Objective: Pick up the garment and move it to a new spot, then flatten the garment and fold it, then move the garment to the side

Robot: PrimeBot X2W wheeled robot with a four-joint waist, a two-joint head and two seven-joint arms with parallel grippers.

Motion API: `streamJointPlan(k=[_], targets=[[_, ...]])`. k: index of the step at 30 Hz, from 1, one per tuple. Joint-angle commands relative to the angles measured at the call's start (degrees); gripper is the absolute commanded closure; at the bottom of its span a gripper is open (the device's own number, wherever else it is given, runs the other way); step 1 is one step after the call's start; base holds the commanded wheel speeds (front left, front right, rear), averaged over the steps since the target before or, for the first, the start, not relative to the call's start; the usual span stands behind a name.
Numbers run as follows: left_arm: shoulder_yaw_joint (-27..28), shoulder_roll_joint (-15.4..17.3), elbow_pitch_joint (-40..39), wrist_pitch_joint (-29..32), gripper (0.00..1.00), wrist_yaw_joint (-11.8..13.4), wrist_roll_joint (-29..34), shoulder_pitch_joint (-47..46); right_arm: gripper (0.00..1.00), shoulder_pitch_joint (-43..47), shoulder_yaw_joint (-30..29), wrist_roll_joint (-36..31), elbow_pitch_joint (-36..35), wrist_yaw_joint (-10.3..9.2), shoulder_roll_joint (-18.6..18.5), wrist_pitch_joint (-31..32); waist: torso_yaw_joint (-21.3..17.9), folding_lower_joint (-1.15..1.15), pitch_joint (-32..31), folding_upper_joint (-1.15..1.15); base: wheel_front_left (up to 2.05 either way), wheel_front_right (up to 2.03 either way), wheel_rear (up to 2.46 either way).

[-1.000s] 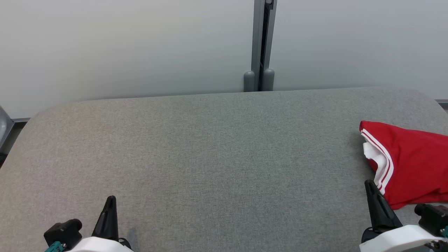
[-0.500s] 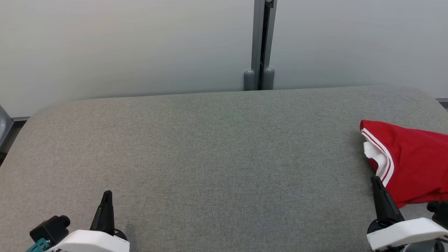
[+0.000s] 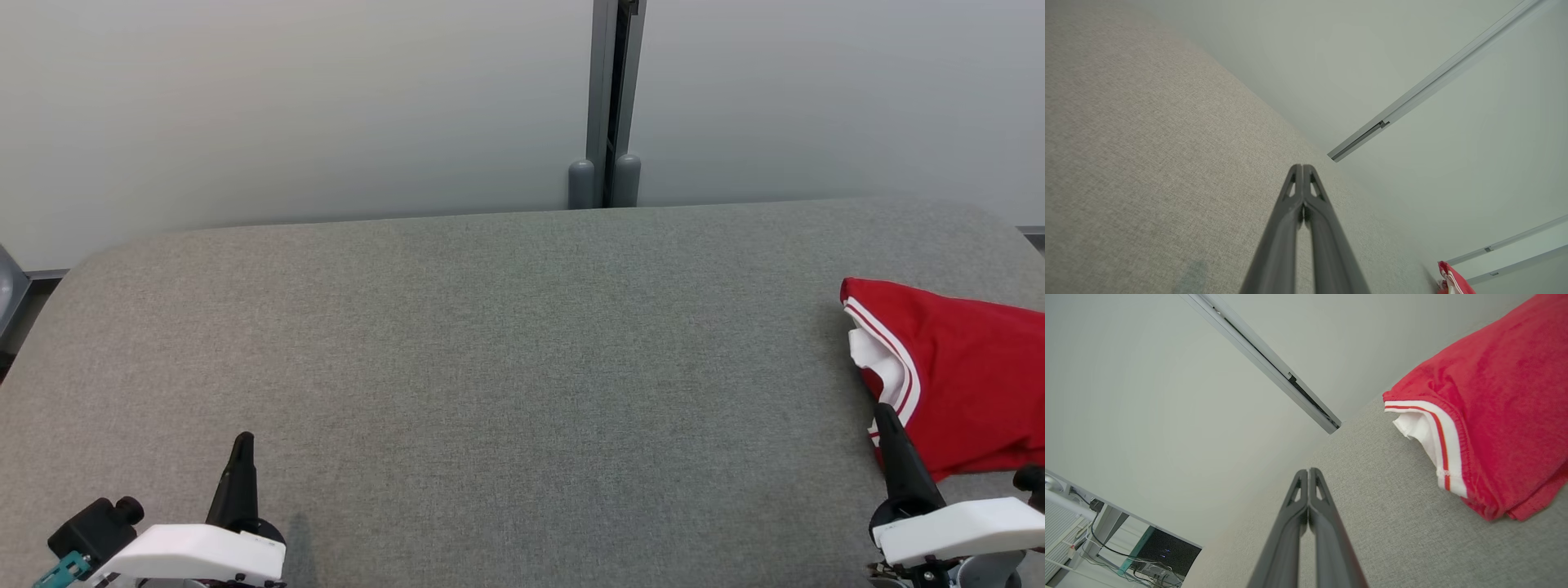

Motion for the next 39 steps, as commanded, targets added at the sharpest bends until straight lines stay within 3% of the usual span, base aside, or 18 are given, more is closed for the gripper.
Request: streamJointPlan(k=[1,39], targets=[[0.65,0.19,-0.9,0.31,1.0,-0.5,-1.43,-1.83,1.0,-1.49,-0.4,1.51,-0.46,0.01,-0.21,0.44,0.0,0.0,0.02,0.0,0.0,0.0,0.0],[5.03,-1.66,-1.98,6.37,1.0,-3.56,-20.82,-3.69,1.0,-3.58,-3.51,22.52,0.8,0.01,0.89,5.49,-0.01,0.0,0.76,0.0,0.0,0.0,0.0]])
